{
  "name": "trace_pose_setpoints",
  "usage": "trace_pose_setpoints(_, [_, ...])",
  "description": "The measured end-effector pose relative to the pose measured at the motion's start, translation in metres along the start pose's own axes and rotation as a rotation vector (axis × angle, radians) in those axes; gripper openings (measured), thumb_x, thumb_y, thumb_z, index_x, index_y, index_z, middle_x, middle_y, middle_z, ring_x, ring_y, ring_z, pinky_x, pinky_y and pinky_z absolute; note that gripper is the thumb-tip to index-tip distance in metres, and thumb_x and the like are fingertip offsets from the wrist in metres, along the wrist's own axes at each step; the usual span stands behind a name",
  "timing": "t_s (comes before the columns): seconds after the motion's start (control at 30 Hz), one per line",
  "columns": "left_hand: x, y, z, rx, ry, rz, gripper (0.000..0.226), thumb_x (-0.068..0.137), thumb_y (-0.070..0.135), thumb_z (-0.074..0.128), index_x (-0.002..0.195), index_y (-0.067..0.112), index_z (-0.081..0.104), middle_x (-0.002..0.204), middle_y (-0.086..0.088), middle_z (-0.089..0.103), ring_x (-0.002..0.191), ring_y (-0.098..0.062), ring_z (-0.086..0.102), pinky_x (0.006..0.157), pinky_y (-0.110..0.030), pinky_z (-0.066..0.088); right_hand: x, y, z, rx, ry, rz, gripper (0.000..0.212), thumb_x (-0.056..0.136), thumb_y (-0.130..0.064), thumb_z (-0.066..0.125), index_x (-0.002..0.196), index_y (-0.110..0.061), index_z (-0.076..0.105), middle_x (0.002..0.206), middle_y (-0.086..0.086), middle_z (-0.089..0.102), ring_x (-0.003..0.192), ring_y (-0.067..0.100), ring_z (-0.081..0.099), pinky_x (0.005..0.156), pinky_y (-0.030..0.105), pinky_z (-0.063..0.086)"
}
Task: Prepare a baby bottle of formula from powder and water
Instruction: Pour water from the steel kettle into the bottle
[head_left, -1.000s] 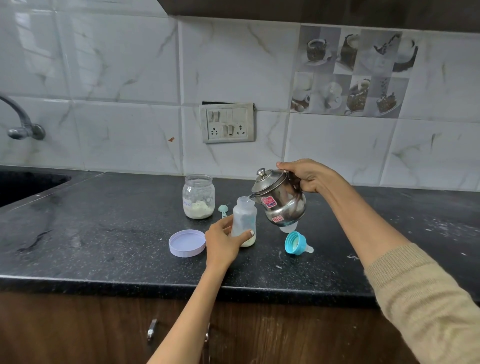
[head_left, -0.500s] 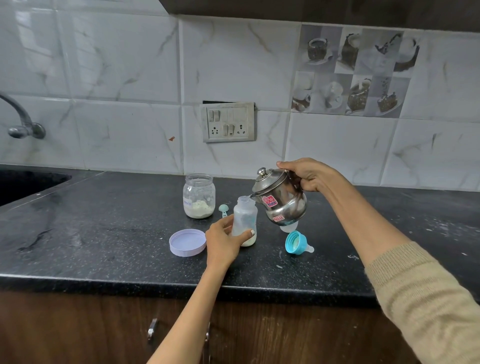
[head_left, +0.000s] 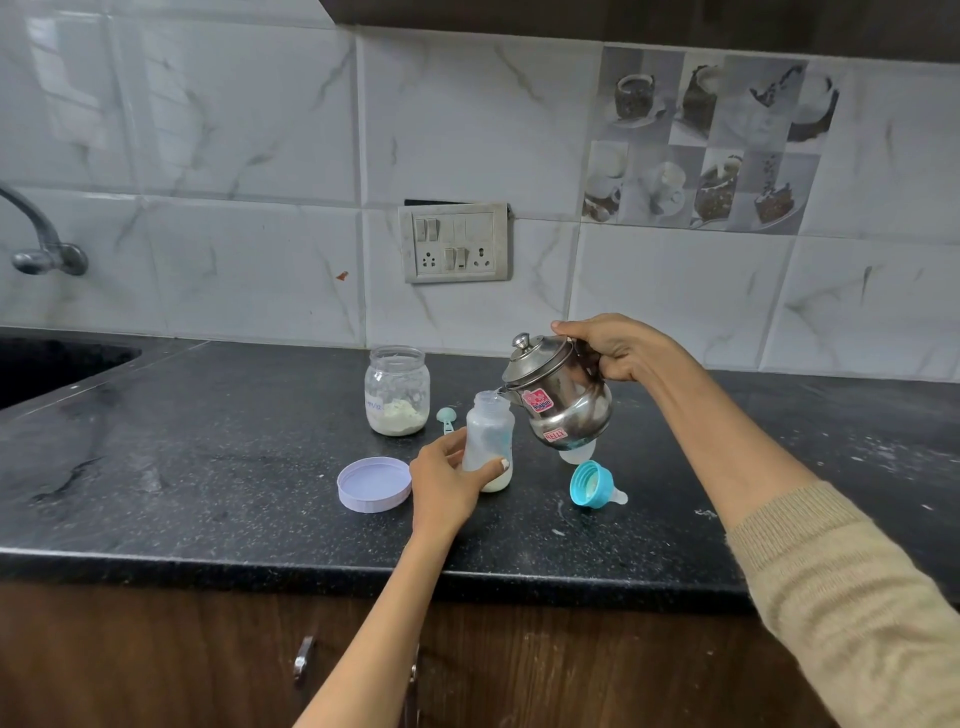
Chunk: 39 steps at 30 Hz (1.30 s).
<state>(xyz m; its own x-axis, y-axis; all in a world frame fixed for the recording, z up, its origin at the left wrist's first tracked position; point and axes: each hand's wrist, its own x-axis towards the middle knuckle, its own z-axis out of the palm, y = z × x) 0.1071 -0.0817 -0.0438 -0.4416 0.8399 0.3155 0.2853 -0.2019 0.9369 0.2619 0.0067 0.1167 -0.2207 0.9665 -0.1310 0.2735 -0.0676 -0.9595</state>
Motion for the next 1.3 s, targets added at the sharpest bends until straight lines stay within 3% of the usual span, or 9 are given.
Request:
trace_pose_setpoints(0.13, [0.000, 0.000, 0.000, -0.005, 0.000, 0.000, 0.064, 0.064, 0.022, 0.084, 0.122, 0.012, 0.061, 0.119, -0.002, 0.066, 0.101, -0.009, 0.061, 0.085, -0.023, 0.046, -0.002, -0.001, 0.000, 0.007, -0.006, -0.006, 0.024, 0.093, -0.023, 0.058, 0.073, -0.010, 0.054, 0.067, 0.003, 0.048, 0.059, 0.014, 0.047, 0.039, 0.021, 0.046])
trace_pose_setpoints(0.23, [0.000, -0.001, 0.000, -0.002, -0.003, -0.001, 0.064, 0.064, 0.022, 0.084, 0.123, 0.012, 0.061, 0.119, -0.002, 0.066, 0.104, -0.010, 0.061, 0.087, -0.023, 0.046, -0.003, -0.001, 0.000, -0.014, -0.009, -0.002, 0.023, 0.093, -0.024, 0.058, 0.074, -0.011, 0.054, 0.067, 0.003, 0.048, 0.061, 0.014, 0.047, 0.049, 0.026, 0.046])
trace_pose_setpoints(0.33, [0.000, -0.001, 0.001, -0.001, 0.001, 0.001, 0.064, 0.064, 0.022, 0.084, 0.123, 0.011, 0.061, 0.119, -0.003, 0.066, 0.102, -0.009, 0.061, 0.086, -0.022, 0.045, -0.002, -0.001, -0.001, -0.007, -0.005, -0.003, 0.022, 0.092, -0.023, 0.059, 0.076, -0.010, 0.054, 0.068, 0.003, 0.049, 0.060, 0.013, 0.048, 0.041, 0.023, 0.047])
trace_pose_setpoints(0.5, [0.000, 0.000, 0.001, 0.000, 0.003, -0.004, 0.064, 0.065, 0.020, 0.084, 0.123, 0.011, 0.060, 0.120, -0.004, 0.065, 0.101, -0.009, 0.060, 0.086, -0.023, 0.045, 0.000, -0.001, -0.001, -0.011, -0.007, 0.004, 0.021, 0.092, -0.024, 0.058, 0.076, -0.010, 0.056, 0.070, 0.004, 0.049, 0.064, 0.014, 0.049, 0.057, 0.027, 0.046])
trace_pose_setpoints(0.67, [-0.001, 0.001, 0.000, 0.001, 0.003, -0.005, 0.065, 0.065, 0.020, 0.084, 0.125, 0.011, 0.059, 0.122, -0.005, 0.064, 0.106, -0.012, 0.060, 0.089, -0.025, 0.046, 0.001, 0.000, -0.002, -0.001, -0.005, -0.004, 0.020, 0.093, -0.022, 0.058, 0.078, -0.009, 0.055, 0.070, 0.004, 0.049, 0.063, 0.014, 0.049, 0.052, 0.028, 0.045])
trace_pose_setpoints(0.83, [-0.002, 0.002, 0.000, -0.002, 0.005, 0.005, 0.063, 0.065, 0.018, 0.084, 0.123, 0.011, 0.060, 0.120, -0.004, 0.065, 0.095, -0.007, 0.059, 0.082, -0.020, 0.043, 0.005, 0.001, -0.002, 0.023, -0.014, -0.003, 0.019, 0.092, -0.022, 0.059, 0.078, -0.010, 0.054, 0.070, 0.003, 0.048, 0.063, 0.014, 0.049, 0.055, 0.027, 0.047])
trace_pose_setpoints(0.97, [-0.001, 0.002, 0.001, 0.002, 0.005, 0.001, 0.063, 0.065, 0.019, 0.084, 0.123, 0.011, 0.060, 0.120, -0.003, 0.065, 0.096, -0.007, 0.059, 0.082, -0.020, 0.043, 0.005, 0.001, -0.004, 0.018, -0.020, 0.000, 0.019, 0.092, -0.022, 0.059, 0.079, -0.010, 0.054, 0.071, 0.003, 0.049, 0.063, 0.014, 0.051, 0.048, 0.026, 0.051])
trace_pose_setpoints(1.3, [-0.003, 0.004, 0.000, 0.002, 0.012, 0.001, 0.063, 0.065, 0.018, 0.084, 0.123, 0.010, 0.060, 0.120, -0.004, 0.066, 0.095, -0.007, 0.058, 0.081, -0.020, 0.043, 0.008, 0.001, -0.004, 0.012, -0.017, -0.005, 0.018, 0.092, -0.022, 0.060, 0.080, -0.009, 0.055, 0.071, 0.004, 0.051, 0.064, 0.015, 0.051, 0.058, 0.028, 0.047])
